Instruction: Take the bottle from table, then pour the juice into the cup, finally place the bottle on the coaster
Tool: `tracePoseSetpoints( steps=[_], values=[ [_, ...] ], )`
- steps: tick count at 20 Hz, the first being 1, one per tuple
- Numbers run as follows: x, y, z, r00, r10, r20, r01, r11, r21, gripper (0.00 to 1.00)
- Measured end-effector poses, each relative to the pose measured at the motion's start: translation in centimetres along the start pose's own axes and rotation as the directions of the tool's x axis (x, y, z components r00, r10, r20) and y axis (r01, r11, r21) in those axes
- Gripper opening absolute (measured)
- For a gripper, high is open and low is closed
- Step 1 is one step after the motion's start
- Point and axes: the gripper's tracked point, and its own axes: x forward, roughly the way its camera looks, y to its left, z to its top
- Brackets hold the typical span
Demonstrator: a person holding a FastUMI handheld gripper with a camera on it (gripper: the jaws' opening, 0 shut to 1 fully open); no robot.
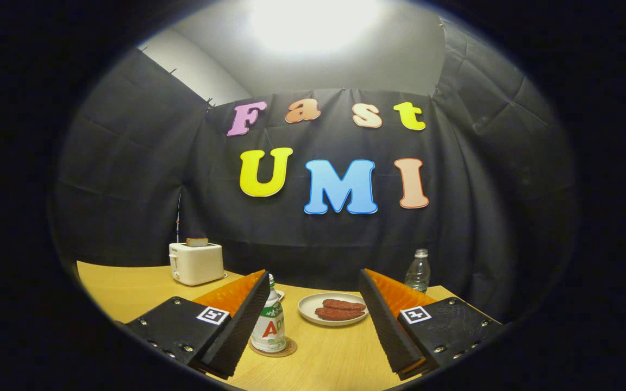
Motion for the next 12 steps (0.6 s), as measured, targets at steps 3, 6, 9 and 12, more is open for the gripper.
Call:
tracePoseSetpoints(
  steps=[3, 6, 9, 12],
  values=[
    [-1.8, -4.6, 1.0, 0.998, -0.057, 0.025, 0.057, 0.998, -0.028, 0.99],
    [-3.2, -8.6, 0.6, 0.995, -0.096, 0.039, 0.098, 0.994, -0.038, 0.99],
    [-4.6, -12.0, -1.4, 0.992, -0.125, 0.034, 0.125, 0.992, -0.02, 0.99],
    [-5.6, -14.2, -3.8, 0.991, -0.122, 0.051, 0.12, 0.992, 0.043, 0.99]
  ],
)
